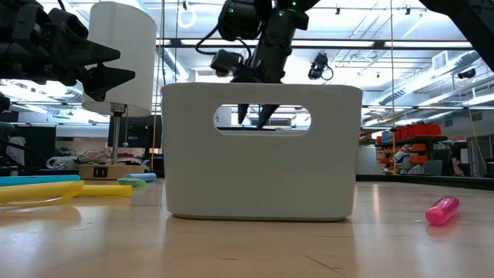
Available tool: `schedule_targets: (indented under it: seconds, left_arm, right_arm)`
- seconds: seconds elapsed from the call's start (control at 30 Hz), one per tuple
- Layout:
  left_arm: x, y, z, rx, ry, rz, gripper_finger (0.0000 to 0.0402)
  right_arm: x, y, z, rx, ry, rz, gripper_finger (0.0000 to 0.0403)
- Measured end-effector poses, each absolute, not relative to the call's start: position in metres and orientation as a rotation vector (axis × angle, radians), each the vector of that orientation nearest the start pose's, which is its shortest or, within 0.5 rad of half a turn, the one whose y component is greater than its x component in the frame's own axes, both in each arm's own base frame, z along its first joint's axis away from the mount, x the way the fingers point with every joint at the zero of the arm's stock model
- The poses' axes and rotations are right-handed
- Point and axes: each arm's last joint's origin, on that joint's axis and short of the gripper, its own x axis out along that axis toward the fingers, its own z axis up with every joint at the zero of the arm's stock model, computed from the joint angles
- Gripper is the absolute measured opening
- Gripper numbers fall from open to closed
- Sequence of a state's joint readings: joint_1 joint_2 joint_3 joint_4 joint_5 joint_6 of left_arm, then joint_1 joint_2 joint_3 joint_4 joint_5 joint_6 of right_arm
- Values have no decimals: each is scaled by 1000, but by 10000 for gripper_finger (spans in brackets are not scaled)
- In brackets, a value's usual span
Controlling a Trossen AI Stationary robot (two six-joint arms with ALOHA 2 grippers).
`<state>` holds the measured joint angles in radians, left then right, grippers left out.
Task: Pick & Place Markers
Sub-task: Put the red highlighter pen into the white bin
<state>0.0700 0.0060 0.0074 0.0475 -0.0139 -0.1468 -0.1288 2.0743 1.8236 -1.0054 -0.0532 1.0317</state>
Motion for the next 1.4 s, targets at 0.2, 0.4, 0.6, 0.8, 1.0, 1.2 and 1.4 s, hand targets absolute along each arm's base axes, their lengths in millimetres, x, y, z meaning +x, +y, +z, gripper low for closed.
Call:
schedule_targets:
  seconds: [0.2,0.4,0.6,0.8,1.0,1.2,1.4]
  left_arm:
    - [97,7,170,-145,-55,80,288]
    - [97,7,170,-145,-54,80,288]
    - [97,7,170,-145,-55,80,288]
    - [97,7,170,-145,-56,80,288]
    - [97,7,170,-145,-55,80,288]
    - [97,7,170,-145,-56,80,288]
    - [97,7,170,-146,-56,80,288]
  right_arm:
    - [424,-53,249,857,1184,-581,157]
    - [413,-57,253,725,1296,-519,157]
    - [399,-64,268,673,1317,-504,157]
    - [386,-71,291,667,1267,-496,157]
    - [373,-77,312,648,1214,-471,157]
    - [363,-85,323,602,1204,-442,157]
    - [356,-100,324,525,1222,-403,157]
